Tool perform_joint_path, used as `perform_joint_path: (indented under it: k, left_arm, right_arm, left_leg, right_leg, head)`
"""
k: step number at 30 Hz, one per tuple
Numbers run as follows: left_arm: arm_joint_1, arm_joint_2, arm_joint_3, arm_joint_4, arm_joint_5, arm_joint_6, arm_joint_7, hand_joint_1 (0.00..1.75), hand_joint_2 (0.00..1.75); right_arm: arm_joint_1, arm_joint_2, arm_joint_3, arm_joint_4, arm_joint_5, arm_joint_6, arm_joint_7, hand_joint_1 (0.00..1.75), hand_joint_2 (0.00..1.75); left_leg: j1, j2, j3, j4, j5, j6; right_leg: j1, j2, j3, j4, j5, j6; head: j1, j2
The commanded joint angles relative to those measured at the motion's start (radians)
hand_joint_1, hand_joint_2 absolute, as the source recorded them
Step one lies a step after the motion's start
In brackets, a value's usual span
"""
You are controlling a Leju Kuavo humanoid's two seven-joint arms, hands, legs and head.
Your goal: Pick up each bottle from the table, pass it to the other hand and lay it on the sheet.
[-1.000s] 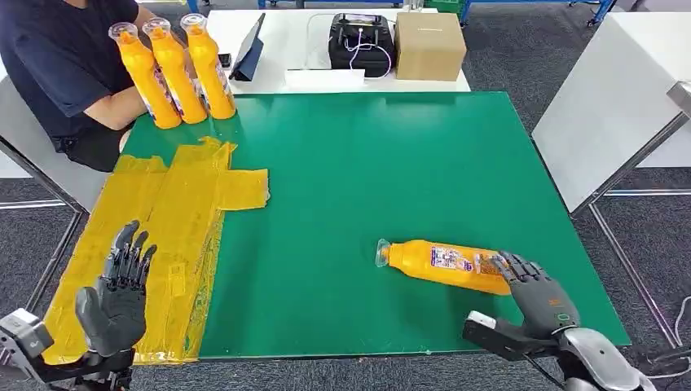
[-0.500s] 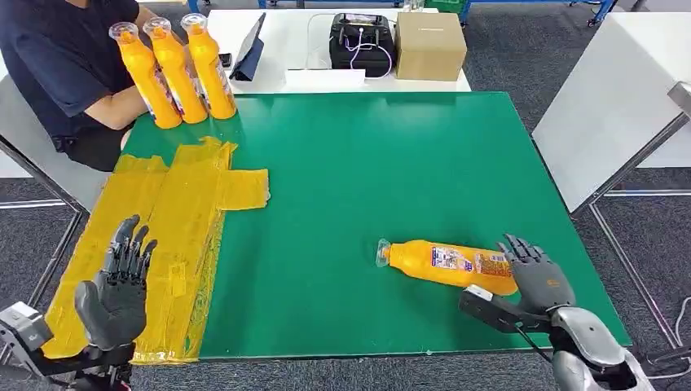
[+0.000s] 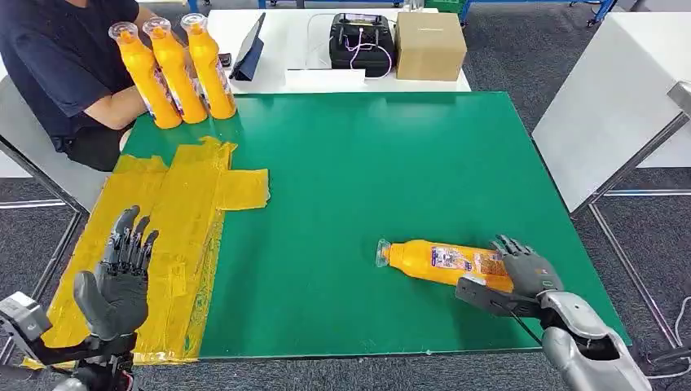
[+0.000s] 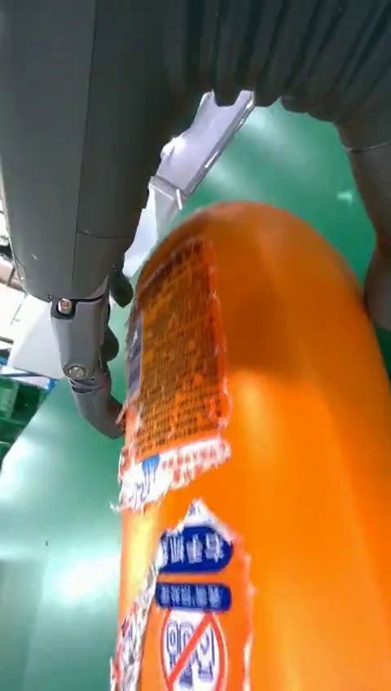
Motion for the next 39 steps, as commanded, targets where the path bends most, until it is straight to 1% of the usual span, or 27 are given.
perform_joint_path:
  k: [1, 2, 3, 4, 5, 7, 8, 11, 12, 13, 15, 17, 20, 21, 24, 26, 27, 28, 29, 30, 31, 32, 33, 34, 35, 38, 39]
  left_arm:
    - [-0.052, 0.039, -0.040, 0.079, 0.005, 0.007, 0.007, 0.00, 0.00]
    - [-0.053, 0.040, -0.039, 0.080, 0.006, 0.006, 0.008, 0.00, 0.00]
    - [-0.057, 0.041, -0.040, 0.083, 0.006, 0.006, 0.008, 0.00, 0.00]
    - [-0.059, 0.041, -0.040, 0.084, 0.006, 0.005, 0.008, 0.00, 0.00]
    - [-0.059, 0.041, -0.040, 0.084, 0.006, 0.005, 0.008, 0.00, 0.00]
    - [-0.066, 0.043, -0.040, 0.089, 0.007, 0.005, 0.009, 0.00, 0.00]
    - [-0.066, 0.043, -0.040, 0.089, 0.007, 0.005, 0.009, 0.00, 0.00]
    - [-0.070, 0.046, -0.046, 0.092, 0.007, 0.009, 0.010, 0.00, 0.00]
    - [-0.080, 0.051, -0.054, 0.105, 0.009, 0.008, 0.009, 0.00, 0.00]
    - [-0.085, 0.053, -0.056, 0.110, 0.011, 0.011, 0.008, 0.00, 0.00]
    - [-0.099, 0.058, -0.065, 0.127, 0.015, 0.015, 0.006, 0.00, 0.00]
    - [-0.104, 0.057, -0.068, 0.133, 0.016, 0.016, 0.006, 0.00, 0.00]
    - [-0.113, 0.058, -0.078, 0.142, 0.016, 0.017, 0.008, 0.00, 0.00]
    - [-0.115, 0.059, -0.083, 0.145, 0.016, 0.020, 0.008, 0.00, 0.00]
    - [-0.113, 0.060, -0.091, 0.147, 0.017, 0.024, 0.010, 0.00, 0.00]
    - [-0.103, 0.060, -0.092, 0.144, 0.019, 0.025, 0.012, 0.00, 0.00]
    - [-0.087, 0.057, -0.087, 0.134, 0.020, 0.028, 0.015, 0.00, 0.00]
    - [-0.070, 0.055, -0.084, 0.122, 0.020, 0.030, 0.024, 0.00, 0.00]
    - [-0.060, 0.055, -0.082, 0.117, 0.020, 0.028, 0.023, 0.00, 0.00]
    - [-0.040, 0.047, -0.073, 0.103, 0.031, 0.030, 0.037, 0.00, 0.00]
    - [0.000, 0.039, -0.063, 0.070, 0.038, 0.020, 0.046, 0.00, 0.00]
    - [0.027, 0.032, -0.057, 0.048, 0.038, 0.006, 0.046, 0.00, 0.00]
    - [0.038, 0.029, -0.055, 0.039, 0.038, 0.003, 0.045, 0.00, 0.00]
    - [0.038, 0.029, -0.055, 0.039, 0.038, 0.003, 0.045, 0.00, 0.00]
    - [0.039, 0.027, -0.055, 0.038, 0.038, 0.003, 0.045, 0.00, 0.00]
    - [0.029, 0.027, -0.054, 0.044, 0.037, 0.003, 0.046, 0.00, 0.00]
    - [0.031, 0.020, -0.052, 0.039, 0.005, 0.021, 0.036, 0.00, 0.00]
  right_arm:
    - [-0.229, 0.092, 0.156, 0.268, -0.017, 0.000, -0.016, 0.00, 1.75]
    - [-0.236, 0.097, 0.163, 0.273, -0.021, 0.003, -0.017, 0.00, 1.75]
    - [-0.247, 0.102, 0.182, 0.284, -0.026, 0.007, -0.018, 0.00, 1.75]
    - [-0.252, 0.104, 0.192, 0.290, -0.028, 0.009, -0.019, 0.00, 1.75]
    - [-0.252, 0.104, 0.192, 0.290, -0.028, 0.009, -0.019, 0.00, 1.75]
    - [-0.255, 0.109, 0.209, 0.303, -0.029, 0.013, -0.021, 0.00, 1.75]
    - [-0.255, 0.109, 0.209, 0.303, -0.029, 0.013, -0.021, 0.00, 1.75]
    - [-0.265, 0.083, 0.271, 0.328, -0.038, 0.049, -0.072, 0.00, 1.75]
    - [-0.272, 0.059, 0.296, 0.340, -0.059, 0.077, -0.092, 0.17, 1.75]
    - [-0.273, 0.046, 0.310, 0.348, -0.068, 0.086, -0.105, 1.75, 1.75]
    - [-0.274, 0.011, 0.349, 0.361, -0.091, 0.112, -0.137, 1.75, 1.75]
    - [-0.265, -0.003, 0.358, 0.364, -0.091, 0.109, -0.137, 1.75, 1.75]
    - [-0.255, -0.022, 0.370, 0.360, -0.104, 0.125, -0.142, 1.75, 1.75]
    - [-0.252, -0.031, 0.377, 0.353, -0.111, 0.131, -0.143, 1.75, 1.75]
    - [-0.232, -0.045, 0.369, 0.334, -0.138, 0.126, -0.120, 1.75, 1.75]
    - [-0.218, -0.035, 0.351, 0.325, -0.158, 0.115, -0.101, 1.75, 1.75]
    - [-0.195, -0.015, 0.315, 0.304, -0.179, 0.079, -0.070, 1.75, 1.75]
    - [-0.160, 0.027, 0.246, 0.276, -0.210, 0.026, -0.021, 1.75, 1.75]
    - [-0.149, 0.041, 0.242, 0.256, -0.205, 0.023, -0.001, 1.75, 1.75]
    - [-0.111, 0.085, 0.180, 0.206, -0.223, -0.038, 0.030, 1.75, 1.75]
    - [-0.054, 0.141, 0.114, 0.089, -0.260, -0.089, 0.021, 1.75, 1.75]
    - [-0.031, 0.151, 0.108, 0.020, -0.256, -0.070, 0.057, 1.75, 1.75]
    - [-0.022, 0.153, 0.108, -0.013, -0.255, -0.059, 0.080, 1.75, 1.75]
    - [-0.022, 0.153, 0.108, -0.013, -0.255, -0.059, 0.080, 1.75, 1.75]
    - [-0.020, 0.150, 0.106, -0.019, -0.257, -0.056, 0.083, 1.75, 1.75]
    - [-0.020, 0.143, 0.097, -0.013, -0.260, -0.052, 0.082, 1.75, 1.75]
    - [0.002, 0.181, 0.043, -0.035, -0.330, -0.081, 0.000, 1.75, 1.75]
  left_leg:
    - [0.000, 0.007, 0.006, -0.002, -0.001, -0.001]
    - [0.000, 0.006, 0.004, -0.002, 0.000, 0.000]
    - [0.000, 0.007, 0.005, -0.002, 0.000, -0.001]
    - [0.000, 0.005, 0.004, -0.002, 0.000, -0.001]
    - [0.000, 0.007, 0.006, -0.002, 0.000, -0.001]
    - [0.000, 0.004, 0.004, -0.002, 0.000, -0.001]
    - [0.000, 0.005, 0.006, -0.002, 0.000, -0.001]
    - [0.000, 0.003, 0.004, -0.001, 0.001, 0.000]
    - [0.000, 0.004, 0.006, -0.002, 0.000, -0.001]
    - [0.000, 0.002, 0.004, -0.001, 0.000, 0.000]
    - [0.000, 0.001, 0.004, -0.002, 0.001, 0.000]
    - [0.000, 0.001, 0.007, -0.003, 0.001, 0.000]
    - [0.000, -0.002, 0.004, -0.001, 0.002, 0.000]
    - [0.000, -0.002, 0.006, -0.002, 0.001, 0.000]
    - [0.000, -0.003, 0.008, -0.002, 0.001, 0.000]
    - [0.000, -0.002, 0.009, -0.002, 0.001, 0.000]
    - [0.000, -0.002, 0.010, -0.003, 0.001, 0.000]
    - [0.000, -0.002, 0.010, -0.002, 0.001, 0.000]
    - [0.000, -0.001, 0.011, -0.003, 0.001, -0.001]
    - [0.001, -0.001, 0.011, -0.003, 0.001, -0.001]
    - [0.001, 0.000, 0.013, -0.004, 0.000, -0.001]
    - [0.001, 0.001, 0.014, -0.005, 0.000, -0.001]
    - [0.001, 0.004, 0.012, -0.003, -0.001, -0.001]
    - [0.001, 0.004, 0.011, -0.002, -0.001, -0.001]
    - [0.001, 0.001, 0.008, 0.000, 0.000, -0.001]
    - [0.000, 0.004, 0.009, -0.002, -0.001, -0.001]
    - [0.001, 0.002, 0.007, -0.001, 0.000, -0.001]
  right_leg:
    - [0.000, 0.007, 0.004, -0.002, 0.001, -0.001]
    - [0.000, 0.005, 0.003, -0.002, 0.001, 0.000]
    - [0.000, 0.006, 0.003, -0.002, 0.001, 0.000]
    - [0.000, 0.005, 0.003, -0.001, 0.001, 0.000]
    - [0.000, 0.006, 0.004, -0.002, 0.001, 0.000]
    - [0.000, 0.004, 0.003, -0.001, 0.001, 0.000]
    - [0.000, 0.005, 0.004, -0.002, 0.001, 0.000]
    - [0.000, 0.002, 0.003, -0.001, 0.000, 0.000]
    - [0.000, 0.003, 0.005, -0.002, 0.000, 0.000]
    - [0.000, 0.002, 0.004, -0.001, 0.000, 0.000]
    - [0.000, 0.000, 0.004, -0.001, 0.000, 0.001]
    - [0.000, 0.000, 0.007, -0.003, 0.000, 0.001]
    - [0.000, -0.002, 0.004, -0.002, 0.000, 0.001]
    - [0.000, -0.002, 0.006, -0.003, 0.000, 0.000]
    - [0.000, -0.003, 0.007, -0.003, 0.000, 0.000]
    - [0.000, -0.002, 0.008, -0.003, 0.000, 0.000]
    - [0.000, -0.002, 0.009, -0.003, 0.000, 0.000]
    - [0.000, -0.002, 0.009, -0.003, 0.000, 0.000]
    - [0.000, -0.002, 0.010, -0.004, 0.000, 0.000]
    - [0.001, -0.001, 0.010, -0.004, 0.000, 0.000]
    - [0.001, 0.000, 0.011, -0.005, 0.000, 0.000]
    - [0.001, 0.001, 0.012, -0.006, 0.000, 0.000]
    - [0.001, 0.004, 0.011, -0.004, 0.000, 0.000]
    - [0.001, 0.005, 0.010, -0.003, 0.000, 0.000]
    - [0.001, 0.002, 0.008, -0.001, 0.000, 0.000]
    - [0.001, 0.004, 0.007, -0.001, -0.001, 0.000]
    - [0.001, 0.002, 0.006, -0.001, 0.000, 0.000]
  head:
    - [0.000, 0.000]
    - [0.000, 0.000]
    - [0.000, 0.000]
    - [0.000, 0.000]
    - [0.000, 0.000]
    - [0.000, 0.000]
    - [0.000, 0.000]
    - [0.000, 0.000]
    - [0.000, 0.000]
    - [0.000, 0.000]
    - [0.000, 0.000]
    - [0.000, 0.000]
    - [0.000, 0.000]
    - [0.000, 0.000]
    - [0.000, 0.000]
    - [0.000, 0.000]
    - [0.000, 0.000]
    - [0.000, 0.000]
    - [0.000, 0.000]
    - [0.000, 0.000]
    - [0.000, 0.000]
    - [0.001, 0.000]
    - [0.000, 0.000]
    - [0.000, 0.000]
    - [0.001, 0.000]
    - [0.000, 0.000]
    - [0.000, 0.000]
